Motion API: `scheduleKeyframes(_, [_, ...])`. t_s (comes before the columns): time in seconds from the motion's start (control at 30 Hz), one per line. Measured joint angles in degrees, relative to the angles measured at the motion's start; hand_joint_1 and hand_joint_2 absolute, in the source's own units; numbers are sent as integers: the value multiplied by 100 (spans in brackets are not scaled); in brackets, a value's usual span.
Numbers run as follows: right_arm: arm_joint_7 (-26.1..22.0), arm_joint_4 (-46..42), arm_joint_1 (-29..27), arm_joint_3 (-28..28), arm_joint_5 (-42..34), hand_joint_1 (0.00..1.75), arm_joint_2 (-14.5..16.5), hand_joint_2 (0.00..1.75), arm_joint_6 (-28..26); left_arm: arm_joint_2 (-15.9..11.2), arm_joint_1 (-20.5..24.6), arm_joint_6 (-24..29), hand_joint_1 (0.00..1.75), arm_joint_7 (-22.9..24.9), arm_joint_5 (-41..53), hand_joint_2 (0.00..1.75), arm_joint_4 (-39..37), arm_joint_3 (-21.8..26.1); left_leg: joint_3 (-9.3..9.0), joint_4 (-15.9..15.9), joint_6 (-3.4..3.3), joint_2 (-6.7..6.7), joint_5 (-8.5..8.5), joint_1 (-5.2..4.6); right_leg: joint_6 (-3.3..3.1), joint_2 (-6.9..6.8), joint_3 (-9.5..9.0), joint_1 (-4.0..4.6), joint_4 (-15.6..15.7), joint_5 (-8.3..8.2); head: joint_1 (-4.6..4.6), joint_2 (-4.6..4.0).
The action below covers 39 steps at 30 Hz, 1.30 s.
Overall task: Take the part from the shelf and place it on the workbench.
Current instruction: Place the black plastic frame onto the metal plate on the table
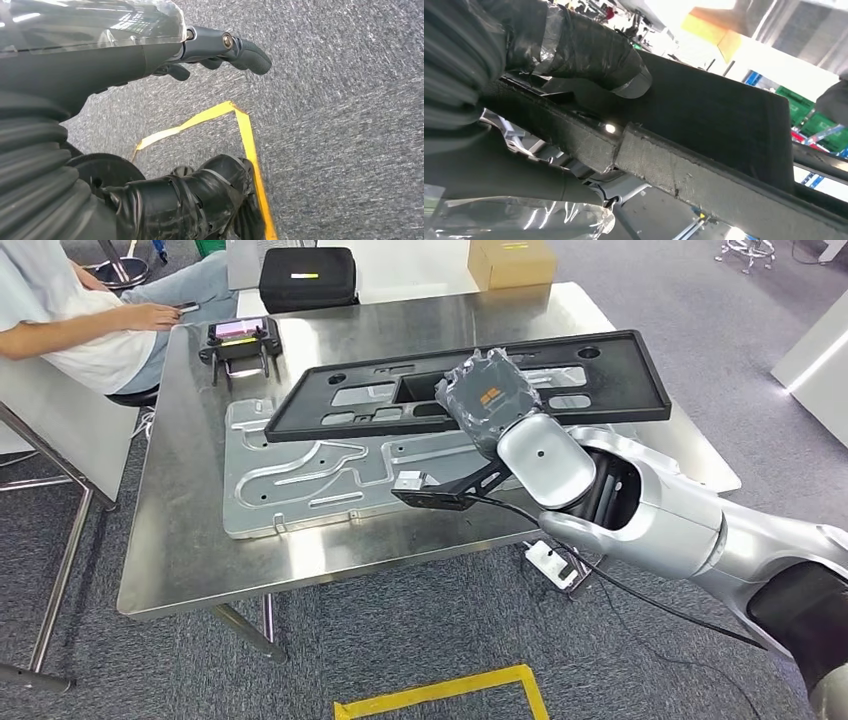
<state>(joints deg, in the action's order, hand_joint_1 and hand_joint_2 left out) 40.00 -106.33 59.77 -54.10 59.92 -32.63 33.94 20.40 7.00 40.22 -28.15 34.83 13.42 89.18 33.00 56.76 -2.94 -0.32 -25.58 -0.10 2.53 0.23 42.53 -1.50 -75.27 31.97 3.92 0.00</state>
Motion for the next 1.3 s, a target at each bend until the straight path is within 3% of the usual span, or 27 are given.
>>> scheduleKeyframes(0.07, [0,-4,-4,6,24,175,-7,175,-4,1,-6,0,0,4,-5,175,0,0,-82,47,24,-7,-92,0,-18,-8,-265,-2,746,-512,1,0])
scheduleKeyframes(0.13, [1,-19,-9,32,66,175,-14,175,-4,-1,-15,0,0,25,-12,175,1,0,-120,105,73,-10,-185,-18,-53,-12,-574,11,1426,-789,-6,0])
scheduleKeyframes(0.17, [2,-34,-25,57,87,175,-22,175,1,-3,-21,0,0,43,-11,175,4,-1,-119,127,102,-8,-215,-25,-75,-7,-638,23,1568,-798,-12,0])
scheduleKeyframes(0.27, [2,-85,-84,133,125,175,-62,175,14,-15,-41,0,0,95,9,175,27,-1,-103,152,182,-1,-275,-34,-156,21,-658,25,1600,-758,-26,0])
scheduleKeyframes(0.33, [3,-113,-91,163,129,175,-84,175,17,-23,-57,0,0,108,14,175,36,0,15,412,253,5,-436,-26,-215,25,-690,-3,1615,-739,-39,0])
scheduleKeyframes(0.43, [4,-134,-109,198,130,175,-104,175,17,-25,-72,0,0,111,15,175,50,0,614,1488,332,8,-843,3,-264,25,-726,-4,1617,-700,-51,0])
scheduleKeyframes(0.47, [3,-138,-125,201,130,175,-104,175,18,-25,-75,0,0,113,15,175,54,0,784,1735,336,8,-864,7,-270,29,-743,1,1616,-684,-51,0])
scheduleKeyframes(0.5, [3,-143,-142,202,130,175,-105,175,19,-25,-79,0,0,115,15,175,56,0,857,1776,327,8,-771,8,-273,35,-769,8,1616,-665,-51,0])
scheduleKeyframes(0.53, [2,-148,-155,203,130,175,-106,175,20,-25,-84,0,0,116,14,175,58,0,814,1583,302,7,-570,5,-273,43,-804,18,1616,-642,-52,0])
scheduleKeyframes(0.6, [2,-168,-163,217,130,175,-109,175,20,-28,-95,0,0,116,14,175,67,0,512,809,200,5,-99,-20,-270,54,-878,37,1624,-596,-47,0])
scheduleKeyframes(0.67, [4,-185,-159,243,130,175,-114,175,22,-34,-95,0,0,116,15,175,78,-1,266,247,112,4,90,-54,-245,56,-905,49,1639,-573,-42,0])
scheduleKeyframes(0.77, [5,-203,-174,260,130,175,-135,175,29,-30,-97,0,0,116,16,175,85,-2,176,63,69,7,80,-55,-165,53,-913,40,1689,-571,-41,0])
scheduleKeyframes(0.83, [4,-227,-175,275,131,175,-156,175,29,-22,-106,0,0,116,16,175,87,-2,70,-78,28,13,117,-16,-125,38,-866,52,1533,-462,-31,0])
scheduleKeyframes(0.93, [7,-238,-184,293,133,175,-188,175,31,-19,-108,0,0,117,16,175,90,-2,-28,-131,-19,15,95,-6,-80,25,-349,41,518,-46,-8,0])
scheduleKeyframes(0.97, [5,-237,-202,293,133,175,-195,175,32,-18,-108,0,0,118,16,175,90,-2,-41,-117,-22,13,69,-5,-58,22,-169,32,238,7,-4,0])
scheduleKeyframes(1.0, [4,-237,-220,293,132,175,-197,175,32,-18,-109,0,0,118,16,175,90,-2,-55,-94,-15,9,37,-3,-37,18,-82,18,162,-51,-3,0])
scheduleKeyframes(1.03, [3,-237,-228,293,132,175,-197,175,32,-17,-112,0,0,118,16,175,90,-2,-69,-56,0,6,-4,2,-17,9,-112,0,320,-220,-3,0])
scheduleKeyframes(1.07, [2,-238,-229,293,132,175,-198,175,32,-17,-114,0,0,118,16,175,90,-2,-81,-2,22,2,-56,8,5,-3,-245,-23,669,-458,-3,0])
scheduleKeyframes(1.13, [2,-242,-227,293,132,175,-202,175,31,-17,-114,0,0,118,15,175,91,-2,-67,136,86,-5,-172,2,17,-14,-522,-39,1307,-727,-3,0])
scheduleKeyframes(1.17, [2,-248,-229,293,132,175,-204,175,32,-18,-111,0,0,118,15,175,92,-2,-44,191,118,-8,-214,-8,-1,-12,-586,-34,1456,-753,-4,0])
scheduleKeyframes(1.3, [3,-266,-233,293,132,175,-212,175,33,-22,-109,0,0,118,15,175,102,-2,8,274,218,-3,-303,-19,-137,20,-597,-22,1474,-698,-36,0])
